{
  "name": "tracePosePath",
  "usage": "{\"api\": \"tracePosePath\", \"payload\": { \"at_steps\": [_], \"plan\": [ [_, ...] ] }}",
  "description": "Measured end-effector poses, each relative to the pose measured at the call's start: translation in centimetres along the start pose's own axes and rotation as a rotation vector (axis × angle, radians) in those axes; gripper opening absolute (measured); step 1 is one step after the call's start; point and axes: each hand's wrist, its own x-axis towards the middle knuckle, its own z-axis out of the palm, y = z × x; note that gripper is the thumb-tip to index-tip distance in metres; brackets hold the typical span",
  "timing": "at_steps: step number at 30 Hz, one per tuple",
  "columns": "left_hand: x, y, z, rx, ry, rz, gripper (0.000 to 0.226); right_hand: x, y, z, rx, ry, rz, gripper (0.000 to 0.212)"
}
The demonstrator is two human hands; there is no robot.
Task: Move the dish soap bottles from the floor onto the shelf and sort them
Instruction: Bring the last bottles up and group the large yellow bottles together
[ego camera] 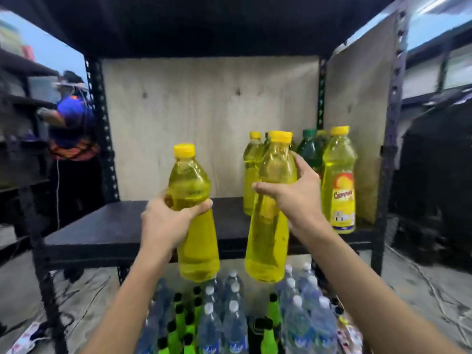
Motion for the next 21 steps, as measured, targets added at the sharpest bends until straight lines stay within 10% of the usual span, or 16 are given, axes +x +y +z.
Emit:
{"api": "tracePosePath", "payload": {
  "at_steps": [21],
  "plan": [
    [15.4,-0.4,15.7,0.003,-0.193,-0.031,0.068,9.4,4.1,4.5,-0.22,0.062,-0.087,0.088]
  ]
}}
